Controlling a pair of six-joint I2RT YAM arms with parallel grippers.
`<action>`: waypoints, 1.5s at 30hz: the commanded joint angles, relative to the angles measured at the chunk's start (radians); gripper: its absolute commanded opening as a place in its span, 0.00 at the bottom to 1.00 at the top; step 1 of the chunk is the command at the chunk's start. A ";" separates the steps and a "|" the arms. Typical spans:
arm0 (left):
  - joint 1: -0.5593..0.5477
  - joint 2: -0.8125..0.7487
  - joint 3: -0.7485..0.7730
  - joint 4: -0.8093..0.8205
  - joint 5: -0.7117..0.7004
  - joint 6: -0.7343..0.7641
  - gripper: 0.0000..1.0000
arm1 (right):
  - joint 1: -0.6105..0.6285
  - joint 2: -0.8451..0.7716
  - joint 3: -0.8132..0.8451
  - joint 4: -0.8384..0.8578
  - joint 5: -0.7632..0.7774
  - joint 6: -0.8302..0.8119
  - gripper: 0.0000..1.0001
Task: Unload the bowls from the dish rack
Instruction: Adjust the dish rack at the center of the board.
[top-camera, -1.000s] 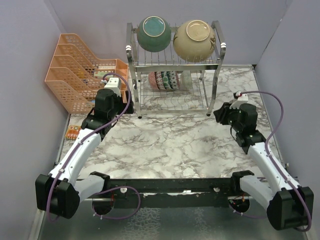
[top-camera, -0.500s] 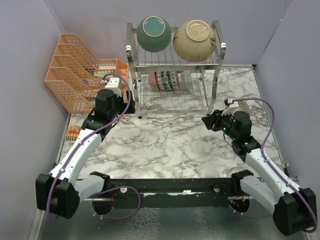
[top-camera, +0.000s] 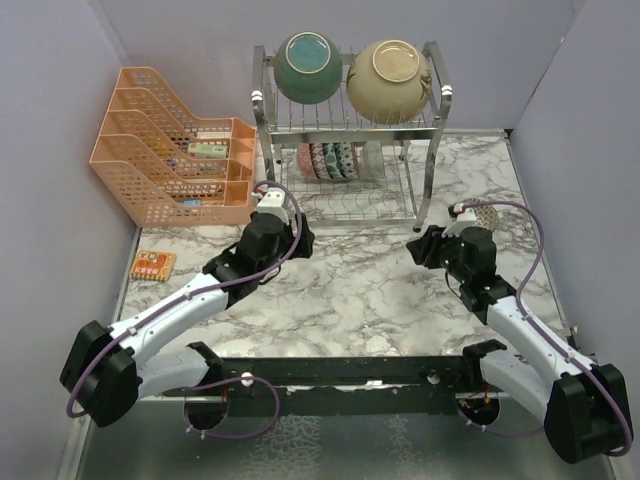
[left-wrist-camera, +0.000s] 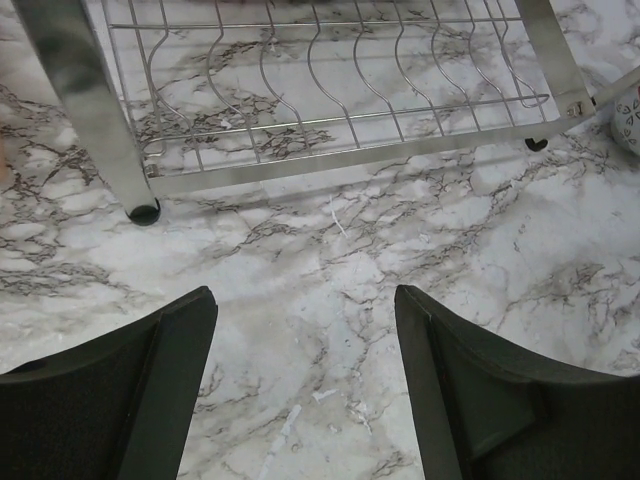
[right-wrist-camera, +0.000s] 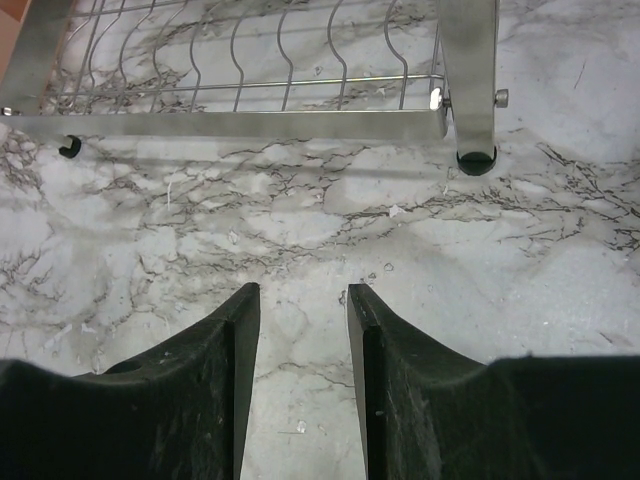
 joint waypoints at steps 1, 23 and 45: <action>-0.044 0.125 0.034 0.147 -0.141 -0.065 0.74 | 0.004 -0.034 -0.022 0.033 0.020 0.019 0.41; -0.020 0.809 0.620 0.247 -0.310 -0.019 0.99 | 0.004 0.231 0.060 0.158 -0.073 -0.028 0.41; 0.007 0.901 0.534 0.334 -0.262 0.035 0.89 | 0.003 -0.019 -0.032 0.140 -0.025 -0.004 0.40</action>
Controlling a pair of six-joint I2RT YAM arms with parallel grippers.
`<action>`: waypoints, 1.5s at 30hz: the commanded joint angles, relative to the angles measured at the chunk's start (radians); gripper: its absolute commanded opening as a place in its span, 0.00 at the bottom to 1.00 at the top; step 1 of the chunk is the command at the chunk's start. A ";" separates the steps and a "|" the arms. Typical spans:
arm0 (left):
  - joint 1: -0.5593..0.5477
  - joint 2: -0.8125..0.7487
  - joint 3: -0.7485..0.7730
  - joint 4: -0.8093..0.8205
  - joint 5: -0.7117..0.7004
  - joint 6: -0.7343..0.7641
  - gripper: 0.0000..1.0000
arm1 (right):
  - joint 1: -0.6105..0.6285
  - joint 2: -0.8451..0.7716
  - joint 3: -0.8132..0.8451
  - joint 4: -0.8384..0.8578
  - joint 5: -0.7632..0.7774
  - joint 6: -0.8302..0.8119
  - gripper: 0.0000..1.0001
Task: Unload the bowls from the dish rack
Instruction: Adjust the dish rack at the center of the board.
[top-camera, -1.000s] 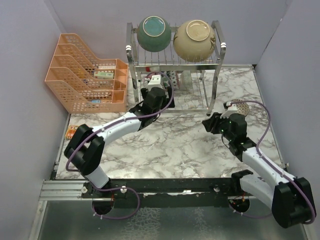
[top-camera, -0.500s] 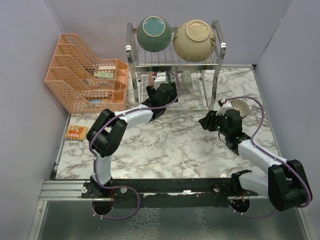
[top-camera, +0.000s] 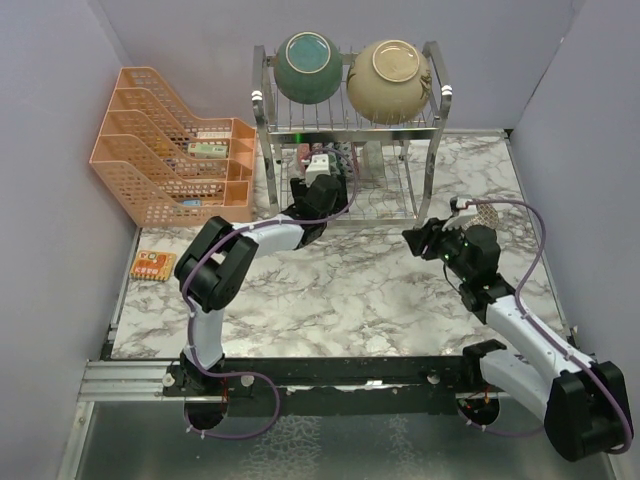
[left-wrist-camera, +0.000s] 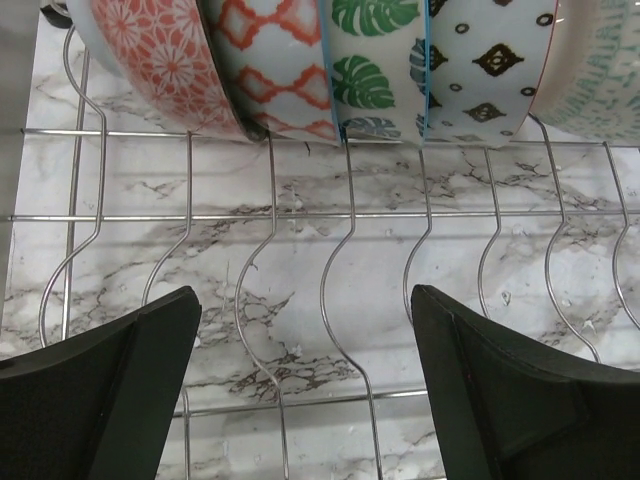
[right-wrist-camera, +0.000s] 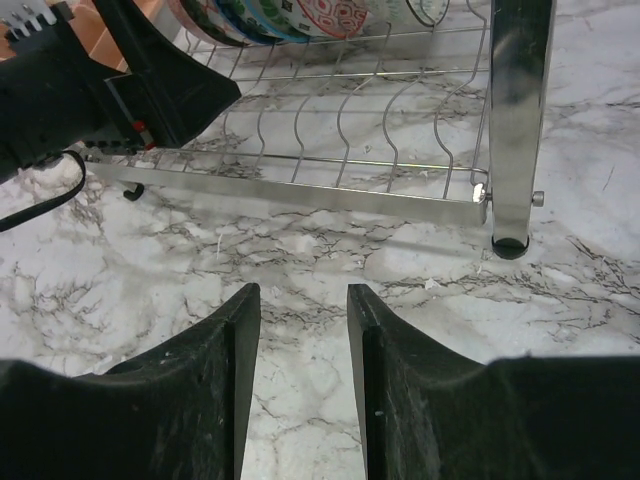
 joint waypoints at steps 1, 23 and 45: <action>-0.004 0.039 0.052 -0.021 0.001 0.033 0.88 | 0.004 -0.065 -0.037 -0.039 0.033 -0.001 0.40; -0.006 0.061 -0.004 -0.249 0.181 0.035 0.63 | 0.004 -0.132 -0.052 -0.128 0.065 -0.022 0.40; -0.054 -0.065 -0.304 -0.177 0.226 0.005 0.68 | 0.004 -0.119 -0.082 -0.094 0.046 -0.020 0.40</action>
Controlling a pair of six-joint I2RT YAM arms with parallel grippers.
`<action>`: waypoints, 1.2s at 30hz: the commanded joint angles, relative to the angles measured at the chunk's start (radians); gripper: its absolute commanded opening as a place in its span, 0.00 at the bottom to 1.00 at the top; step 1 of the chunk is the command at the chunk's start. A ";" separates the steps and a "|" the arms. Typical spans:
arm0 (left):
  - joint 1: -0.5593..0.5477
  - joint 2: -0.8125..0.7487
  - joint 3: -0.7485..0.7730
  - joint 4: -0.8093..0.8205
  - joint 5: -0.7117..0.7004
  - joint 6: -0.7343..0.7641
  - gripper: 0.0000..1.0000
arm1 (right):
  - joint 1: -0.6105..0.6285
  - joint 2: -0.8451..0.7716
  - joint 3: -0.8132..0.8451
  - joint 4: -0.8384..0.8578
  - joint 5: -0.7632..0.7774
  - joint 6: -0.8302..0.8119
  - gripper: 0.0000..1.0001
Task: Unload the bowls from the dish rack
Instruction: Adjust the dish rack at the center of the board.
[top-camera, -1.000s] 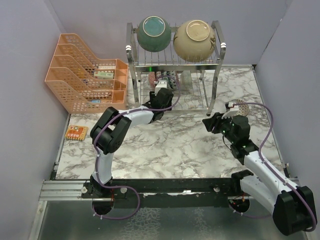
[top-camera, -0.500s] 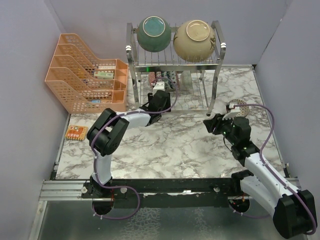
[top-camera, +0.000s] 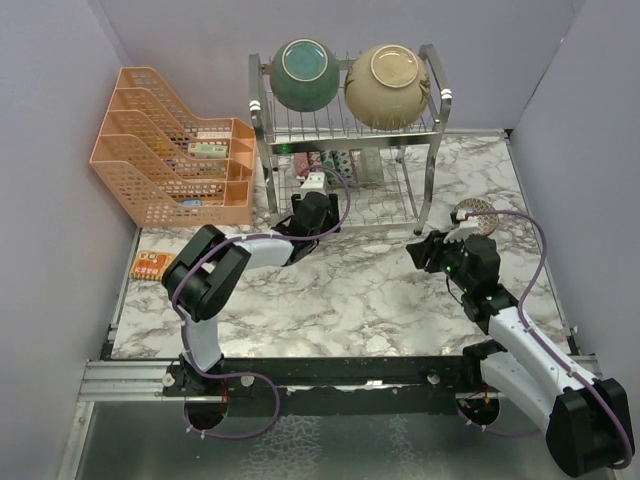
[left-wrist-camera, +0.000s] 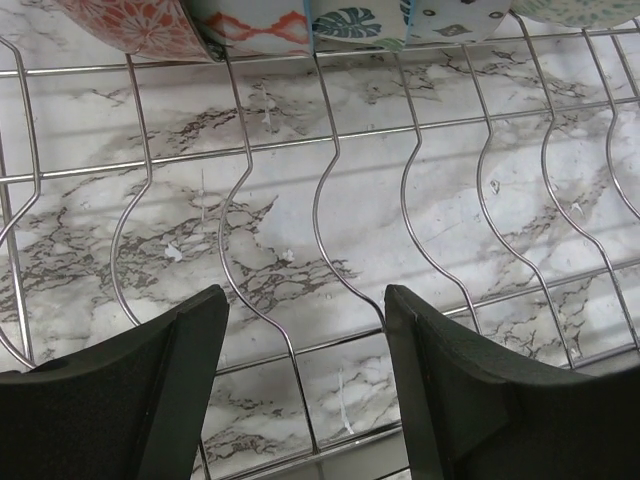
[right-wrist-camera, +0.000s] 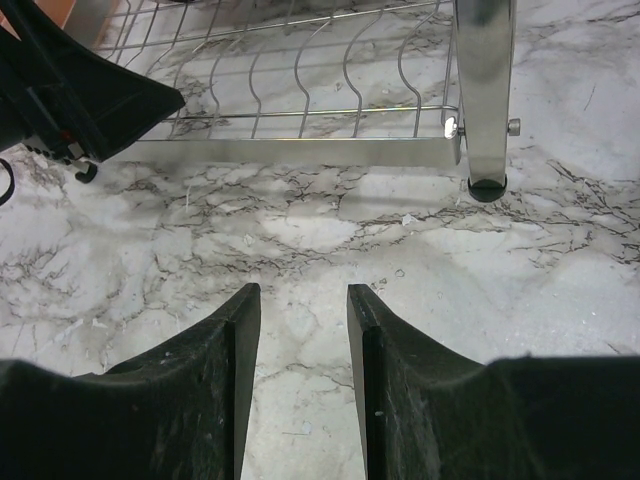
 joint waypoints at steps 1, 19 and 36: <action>-0.051 -0.006 -0.134 -0.232 0.065 -0.007 0.68 | 0.004 0.004 -0.007 0.027 0.007 -0.011 0.40; -0.180 -0.183 -0.157 -0.233 -0.064 0.020 0.71 | 0.003 0.129 0.060 0.131 -0.026 -0.018 0.40; -0.301 -0.580 -0.422 -0.095 -0.125 0.018 0.84 | 0.100 0.407 0.177 0.327 0.062 -0.077 0.41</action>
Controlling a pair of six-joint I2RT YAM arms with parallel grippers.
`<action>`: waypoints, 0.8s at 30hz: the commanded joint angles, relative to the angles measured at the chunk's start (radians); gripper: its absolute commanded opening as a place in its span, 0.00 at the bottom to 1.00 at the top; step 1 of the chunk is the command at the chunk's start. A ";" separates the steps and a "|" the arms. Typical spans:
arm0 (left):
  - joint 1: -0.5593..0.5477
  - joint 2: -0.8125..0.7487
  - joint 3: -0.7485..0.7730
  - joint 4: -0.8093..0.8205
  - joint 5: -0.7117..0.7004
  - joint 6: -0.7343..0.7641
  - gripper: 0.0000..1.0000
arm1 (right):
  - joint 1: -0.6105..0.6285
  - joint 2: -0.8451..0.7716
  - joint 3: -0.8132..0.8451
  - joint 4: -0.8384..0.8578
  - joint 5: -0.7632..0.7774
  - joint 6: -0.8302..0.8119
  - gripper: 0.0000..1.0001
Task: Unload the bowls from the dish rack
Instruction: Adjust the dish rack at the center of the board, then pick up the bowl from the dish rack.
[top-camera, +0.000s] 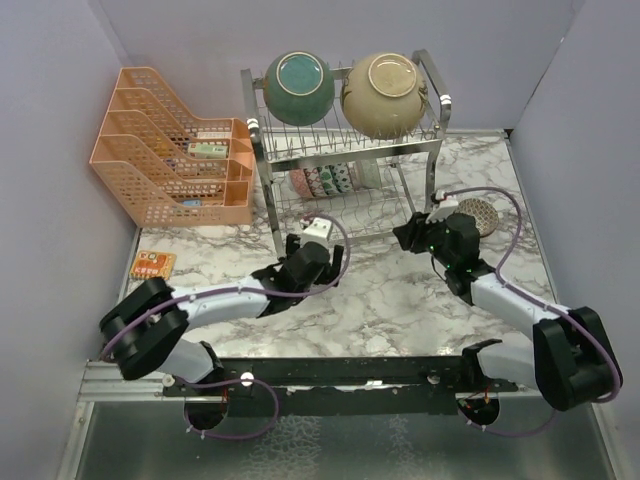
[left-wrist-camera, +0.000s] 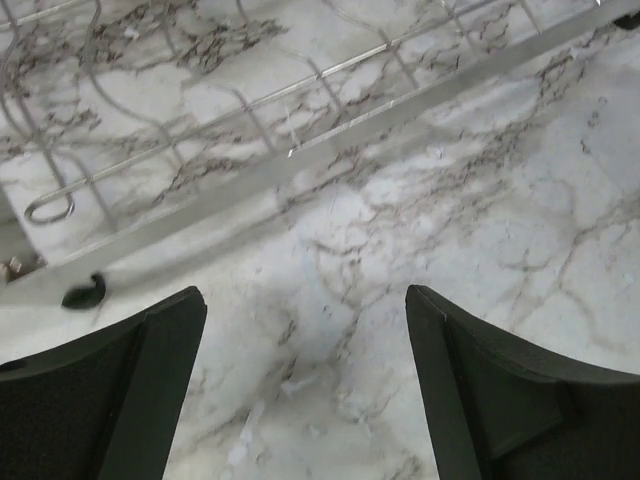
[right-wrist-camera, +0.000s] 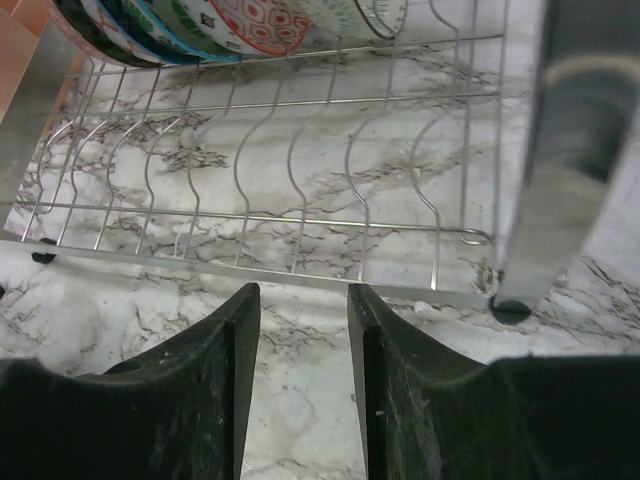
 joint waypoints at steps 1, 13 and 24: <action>-0.028 -0.223 -0.164 0.110 0.011 0.003 0.84 | 0.094 0.086 0.074 0.105 0.083 -0.041 0.41; -0.035 -0.800 -0.258 -0.217 -0.083 -0.068 0.93 | 0.205 0.335 0.230 0.227 0.146 -0.045 0.42; -0.034 -0.977 -0.197 -0.488 -0.278 -0.150 0.93 | 0.223 0.561 0.388 0.424 0.181 -0.037 0.46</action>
